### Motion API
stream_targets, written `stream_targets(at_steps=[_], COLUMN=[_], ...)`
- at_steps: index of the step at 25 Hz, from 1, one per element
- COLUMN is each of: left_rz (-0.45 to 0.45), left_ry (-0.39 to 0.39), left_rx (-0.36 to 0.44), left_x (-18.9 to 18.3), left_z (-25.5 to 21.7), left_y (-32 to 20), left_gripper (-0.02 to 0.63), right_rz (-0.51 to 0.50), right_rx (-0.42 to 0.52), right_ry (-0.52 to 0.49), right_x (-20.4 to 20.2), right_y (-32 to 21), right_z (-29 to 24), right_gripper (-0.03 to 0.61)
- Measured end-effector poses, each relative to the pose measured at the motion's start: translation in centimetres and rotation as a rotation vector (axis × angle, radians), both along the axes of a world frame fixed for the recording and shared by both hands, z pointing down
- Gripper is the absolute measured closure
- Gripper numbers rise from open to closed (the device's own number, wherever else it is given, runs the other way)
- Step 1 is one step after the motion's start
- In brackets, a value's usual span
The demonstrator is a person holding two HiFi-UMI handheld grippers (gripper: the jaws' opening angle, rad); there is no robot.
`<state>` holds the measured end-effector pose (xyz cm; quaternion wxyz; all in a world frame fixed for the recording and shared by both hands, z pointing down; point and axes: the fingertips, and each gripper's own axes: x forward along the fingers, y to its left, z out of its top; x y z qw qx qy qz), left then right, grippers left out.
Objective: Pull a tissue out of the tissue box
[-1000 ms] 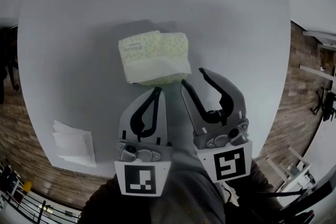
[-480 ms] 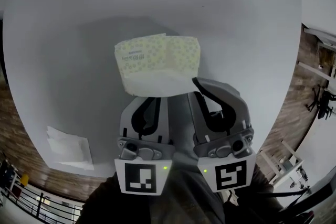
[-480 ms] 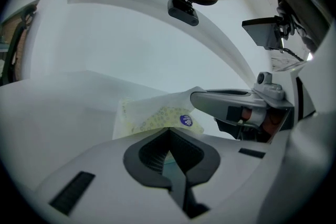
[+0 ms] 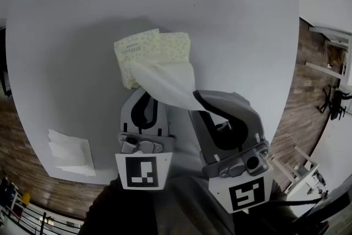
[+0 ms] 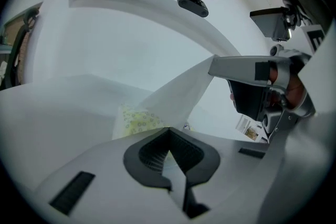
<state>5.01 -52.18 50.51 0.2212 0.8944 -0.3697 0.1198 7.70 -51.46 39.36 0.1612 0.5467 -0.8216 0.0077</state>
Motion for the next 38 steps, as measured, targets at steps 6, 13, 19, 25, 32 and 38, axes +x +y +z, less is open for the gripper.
stream_targets(at_steps=[6, 13, 19, 25, 32, 38], left_rz=[-0.021, -0.111, -0.201, -0.318, -0.471, -0.584], left_ry=[0.047, 0.087, 0.071, 0.077, 0.034, -0.004], left_rx=[0.014, 0.069, 0.088, 0.043, 0.092, 0.124], left_x=[-0.4, -3.5, -8.0, -15.4, -28.0, -37.7], left_z=[-3.8, -9.5, -13.6, -14.7, -15.7, -16.7], left_y=[1.4, 3.9, 10.8, 15.0, 14.3, 14.0], left_gripper=[0.612, 0.612, 0.612, 0.612, 0.612, 0.612], right_rz=[-0.011, -0.034, -0.106, -0.197, -0.293, -0.29], right_rx=[0.072, 0.172, 0.169, 0.071, -0.049, 0.071], right_ry=[0.004, 0.002, -0.013, -0.017, -0.047, -0.086], right_x=[-1.1, -2.9, -5.4, -11.8, -24.3, -32.2], right_y=[2.2, 5.7, 9.5, 10.2, 6.8, 4.6], right_z=[-4.8, -9.8, -11.7, -9.6, -5.5, -8.5], right_gripper=[0.575, 0.575, 0.575, 0.575, 0.575, 0.575])
